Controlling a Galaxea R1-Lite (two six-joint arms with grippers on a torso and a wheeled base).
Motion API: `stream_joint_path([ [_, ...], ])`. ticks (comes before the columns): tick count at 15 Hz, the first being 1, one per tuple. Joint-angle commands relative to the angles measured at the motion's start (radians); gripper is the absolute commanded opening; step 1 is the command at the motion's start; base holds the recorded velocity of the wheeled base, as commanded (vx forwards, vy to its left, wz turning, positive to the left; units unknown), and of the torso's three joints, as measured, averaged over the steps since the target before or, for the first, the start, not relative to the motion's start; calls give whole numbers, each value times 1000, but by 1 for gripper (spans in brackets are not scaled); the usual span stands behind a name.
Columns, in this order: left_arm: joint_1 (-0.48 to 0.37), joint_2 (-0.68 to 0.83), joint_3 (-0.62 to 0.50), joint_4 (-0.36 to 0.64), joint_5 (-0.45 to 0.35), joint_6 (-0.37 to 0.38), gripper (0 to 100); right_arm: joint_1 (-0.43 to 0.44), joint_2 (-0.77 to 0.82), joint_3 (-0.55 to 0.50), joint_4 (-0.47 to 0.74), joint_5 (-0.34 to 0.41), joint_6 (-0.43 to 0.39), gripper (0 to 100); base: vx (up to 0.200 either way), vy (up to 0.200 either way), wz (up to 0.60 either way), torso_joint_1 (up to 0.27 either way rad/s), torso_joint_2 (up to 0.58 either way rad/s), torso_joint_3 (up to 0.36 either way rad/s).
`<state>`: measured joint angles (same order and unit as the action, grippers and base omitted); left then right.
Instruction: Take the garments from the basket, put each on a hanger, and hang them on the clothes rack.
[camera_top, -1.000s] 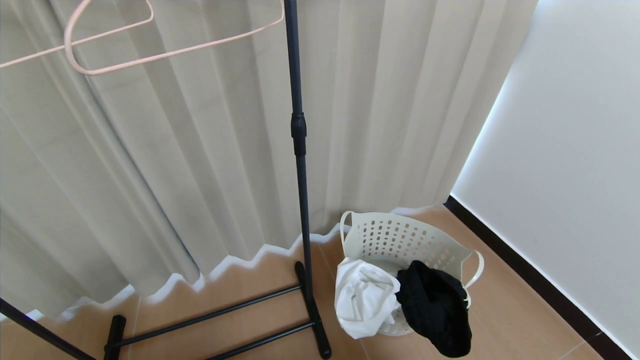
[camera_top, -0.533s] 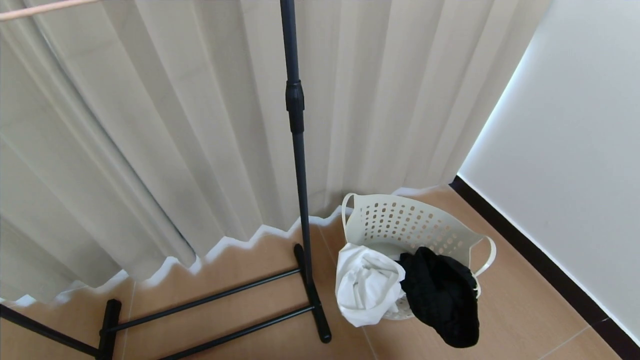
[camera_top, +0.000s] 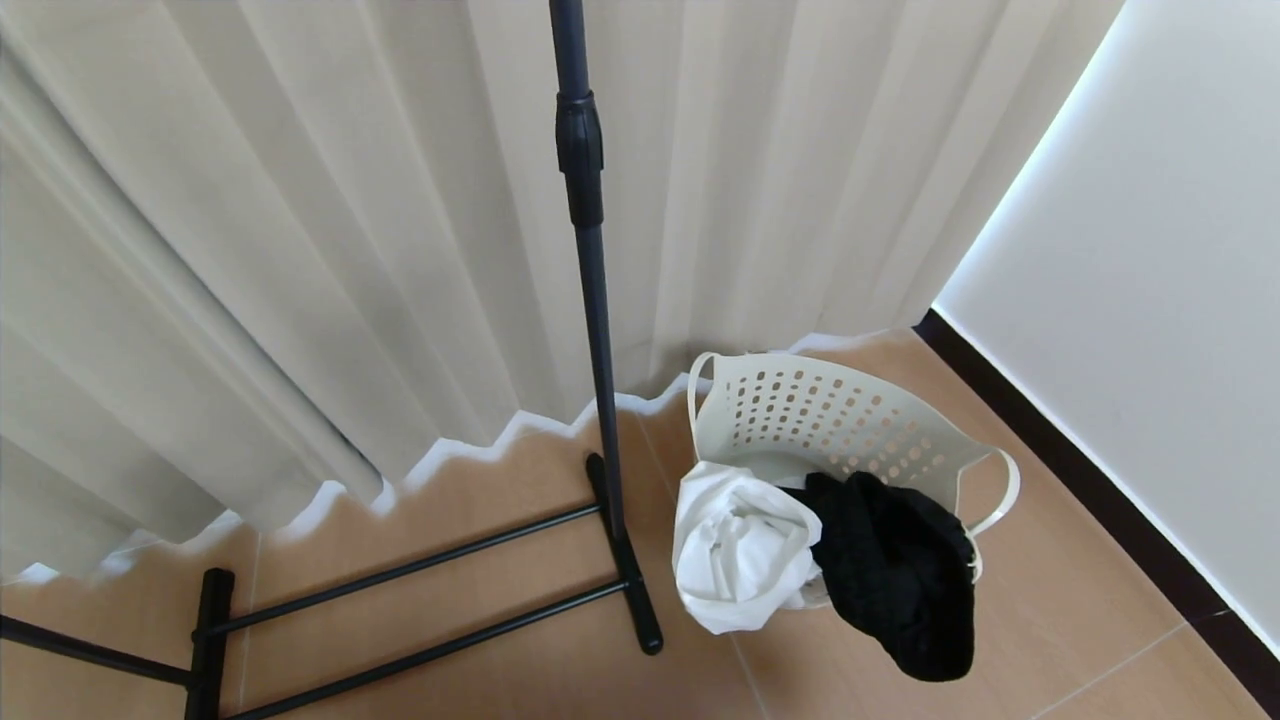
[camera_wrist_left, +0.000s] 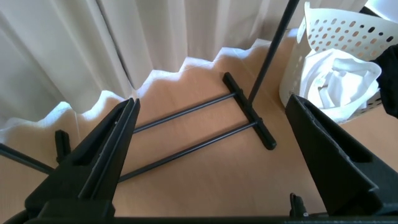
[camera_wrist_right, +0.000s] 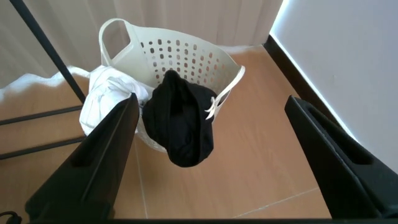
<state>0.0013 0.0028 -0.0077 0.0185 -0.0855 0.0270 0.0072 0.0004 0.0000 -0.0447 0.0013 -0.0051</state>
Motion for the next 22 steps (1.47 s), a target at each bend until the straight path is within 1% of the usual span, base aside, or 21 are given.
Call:
stream_joint_path([
  [1, 0, 0, -2, 0, 0, 2, 100, 0, 0, 0, -1, 0, -1, 100, 0, 0, 0, 2, 7, -198],
  [6, 0, 0, -2, 0, 3, -1, 100, 0, 16, 0, 19, -12, -6, 100, 0, 0, 0, 9, 3, -189],
  [7, 0, 0, -2, 0, 3, -1, 100, -4, 104, 0, 42, -14, -7, 100, 0, 0, 0, 2, -2, -100],
  [8, 0, 0, 0, 0, 4, -1, 100, 5, 217, -31, 40, -6, -12, 100, 0, 0, 0, 7, 7, -51],
  [9, 0, 0, 0, 0, 4, -1, 100, 13, 322, -71, 34, -6, -10, 100, 0, 0, 0, 0, 0, 0],
  [10, 0, 0, 0, 0, 4, -1, 100, 28, 446, -132, 31, -6, -13, 100, 0, 0, 0, 0, 0, 0],
  [11, 0, 0, 0, 0, 4, -1, 100, 60, 598, -215, 32, -9, -50, 100, 0, 0, 0, 0, 0, 0],
  [12, 0, 0, 0, 0, 4, -1, 100, 77, 799, -316, 32, -18, -193, 100, 0, 0, 0, 0, 0, 0],
  [14, 0, 0, -2, 0, 4, -1, 100, 80, 1001, -425, 32, -44, -398, 100, 0, 0, 0, 0, 0, 0],
  [15, 0, 0, 0, 0, 4, -1, 100, 97, 1063, -459, 32, -43, -467, 100, 0, 0, 0, 0, 0, 0],
  [17, 0, 0, 0, 0, 4, -1, 100, 172, 1259, -560, 32, -53, -610, 100, 0, 0, 0, 0, 0, 0],
  [18, 0, 0, 0, 0, 4, -1, 100, 181, 1339, -603, 29, -69, -676, 100, 0, 0, 0, 0, 0, 0],
  [19, 0, 0, 0, 0, 4, -1, 100, 181, 1394, -637, 29, -81, -701, 100, 0, 0, 0, 0, 0, 0],
  [20, 0, 0, 0, 0, 4, -1, 100, 185, 1442, -663, 29, -90, -708, 100, 0, 0, 0, 0, 0, 0],
  [21, 0, 0, 0, 0, 4, -1, 100, 195, 1558, -733, 28, -113, -708, 100, 0, 0, 0, 0, 0, 0],
  [22, 0, 0, 0, 0, 4, -1, 100, 195, 1642, -781, 9, -142, -707, 100, 0, 0, 0, 0, 0, 0],
])
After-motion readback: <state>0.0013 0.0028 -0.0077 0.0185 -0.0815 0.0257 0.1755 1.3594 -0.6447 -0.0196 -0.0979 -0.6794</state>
